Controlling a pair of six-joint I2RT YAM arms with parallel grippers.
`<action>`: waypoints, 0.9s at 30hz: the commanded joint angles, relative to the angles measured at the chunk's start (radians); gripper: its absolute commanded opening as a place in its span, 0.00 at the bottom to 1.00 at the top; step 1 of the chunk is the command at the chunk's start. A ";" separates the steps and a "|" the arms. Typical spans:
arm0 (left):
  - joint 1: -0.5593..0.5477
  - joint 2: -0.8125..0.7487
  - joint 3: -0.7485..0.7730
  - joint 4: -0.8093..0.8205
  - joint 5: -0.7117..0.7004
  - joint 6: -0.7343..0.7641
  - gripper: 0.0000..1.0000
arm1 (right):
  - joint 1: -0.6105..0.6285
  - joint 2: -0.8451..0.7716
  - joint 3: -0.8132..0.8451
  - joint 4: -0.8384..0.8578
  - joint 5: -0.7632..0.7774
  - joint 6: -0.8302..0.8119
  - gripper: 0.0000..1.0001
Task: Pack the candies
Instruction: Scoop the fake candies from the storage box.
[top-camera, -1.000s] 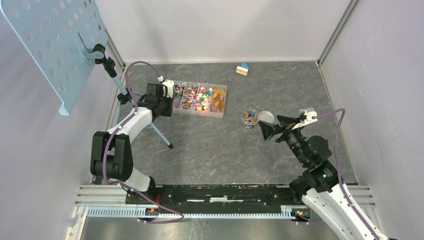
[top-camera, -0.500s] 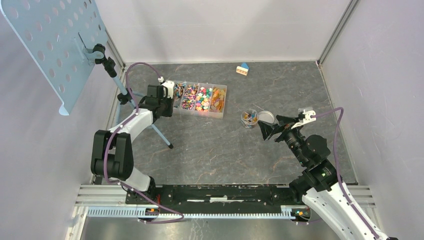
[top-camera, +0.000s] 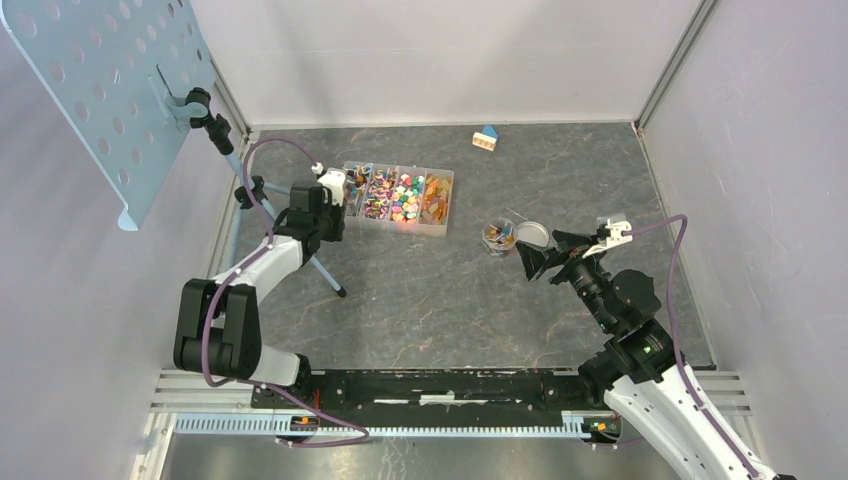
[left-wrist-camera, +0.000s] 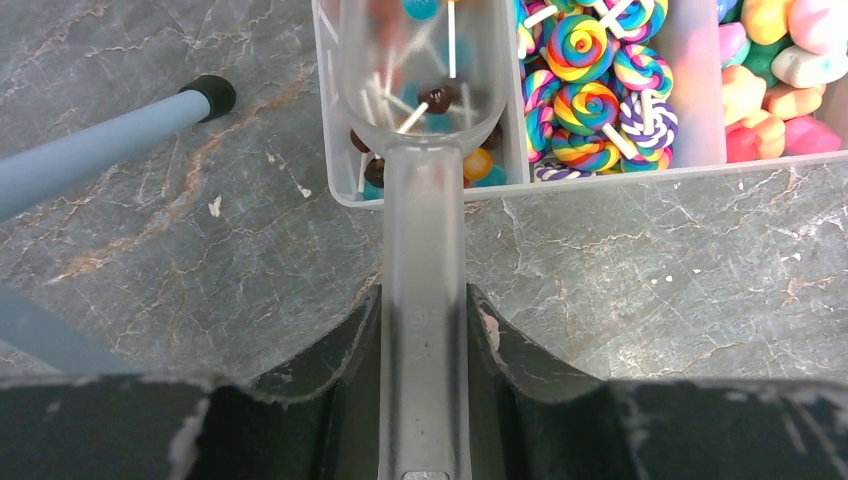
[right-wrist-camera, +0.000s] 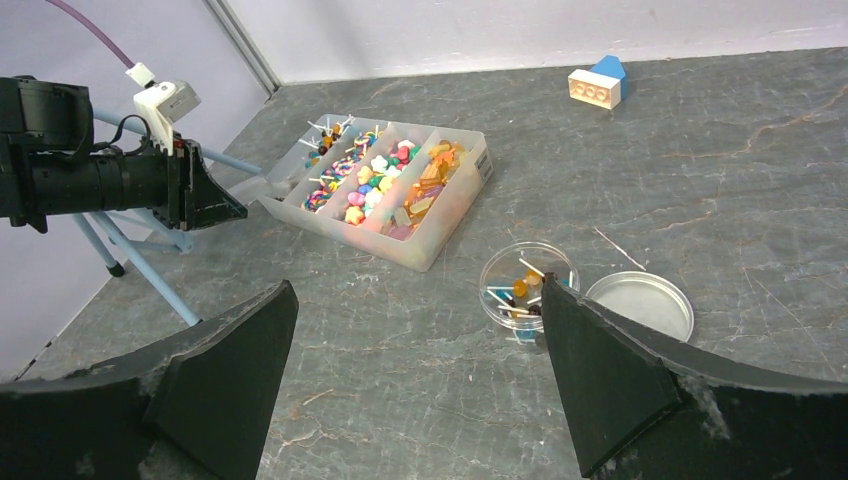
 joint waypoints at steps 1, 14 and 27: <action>-0.005 -0.065 -0.026 0.117 -0.012 0.018 0.02 | -0.004 -0.011 0.013 0.041 -0.006 -0.002 0.98; -0.006 -0.115 -0.056 0.131 -0.005 0.018 0.02 | -0.004 -0.022 0.013 0.031 -0.006 0.004 0.98; -0.007 -0.181 -0.085 0.114 -0.017 0.012 0.02 | -0.004 -0.036 0.025 0.020 -0.008 0.009 0.98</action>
